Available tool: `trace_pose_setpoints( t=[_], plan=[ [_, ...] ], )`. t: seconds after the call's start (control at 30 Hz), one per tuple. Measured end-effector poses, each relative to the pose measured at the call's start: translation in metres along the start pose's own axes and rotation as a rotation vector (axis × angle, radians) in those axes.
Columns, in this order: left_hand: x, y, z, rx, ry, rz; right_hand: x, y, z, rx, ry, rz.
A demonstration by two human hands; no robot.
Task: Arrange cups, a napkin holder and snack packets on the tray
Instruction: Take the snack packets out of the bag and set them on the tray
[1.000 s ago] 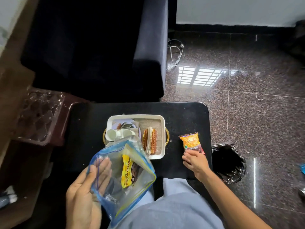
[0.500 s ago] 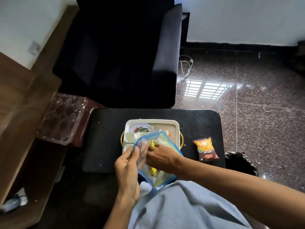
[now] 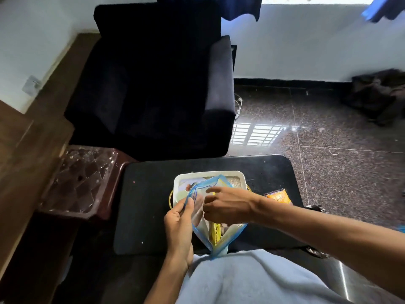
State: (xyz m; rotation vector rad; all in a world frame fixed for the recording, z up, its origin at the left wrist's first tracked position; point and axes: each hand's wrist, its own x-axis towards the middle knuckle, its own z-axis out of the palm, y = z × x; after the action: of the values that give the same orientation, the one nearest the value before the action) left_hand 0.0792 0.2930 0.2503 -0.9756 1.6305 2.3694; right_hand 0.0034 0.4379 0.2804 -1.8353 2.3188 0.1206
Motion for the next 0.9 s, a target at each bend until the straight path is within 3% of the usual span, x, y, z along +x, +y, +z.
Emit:
trace_pose_setpoints(
  t=[0.1,0.23,0.4,0.6,0.77,0.9],
  plan=[
    [0.005,0.005,-0.013,0.003,-0.015,-0.025,-0.018,0.000,-0.029,-0.021,0.252,0.075],
    [0.006,0.013,-0.025,0.016,-0.018,-0.029,-0.055,0.007,-0.075,0.034,0.386,0.236],
    [0.006,0.020,-0.028,0.048,-0.017,0.021,-0.124,0.029,-0.088,0.174,0.641,0.619],
    [-0.002,0.024,-0.015,0.027,-0.028,0.048,-0.171,0.060,-0.014,0.417,0.879,1.118],
    [-0.016,0.026,0.003,0.052,0.035,0.067,-0.175,0.090,0.085,0.804,0.902,1.549],
    [-0.030,0.019,0.024,0.054,0.104,0.066,-0.164,0.110,0.154,1.212,1.032,1.871]
  ],
)
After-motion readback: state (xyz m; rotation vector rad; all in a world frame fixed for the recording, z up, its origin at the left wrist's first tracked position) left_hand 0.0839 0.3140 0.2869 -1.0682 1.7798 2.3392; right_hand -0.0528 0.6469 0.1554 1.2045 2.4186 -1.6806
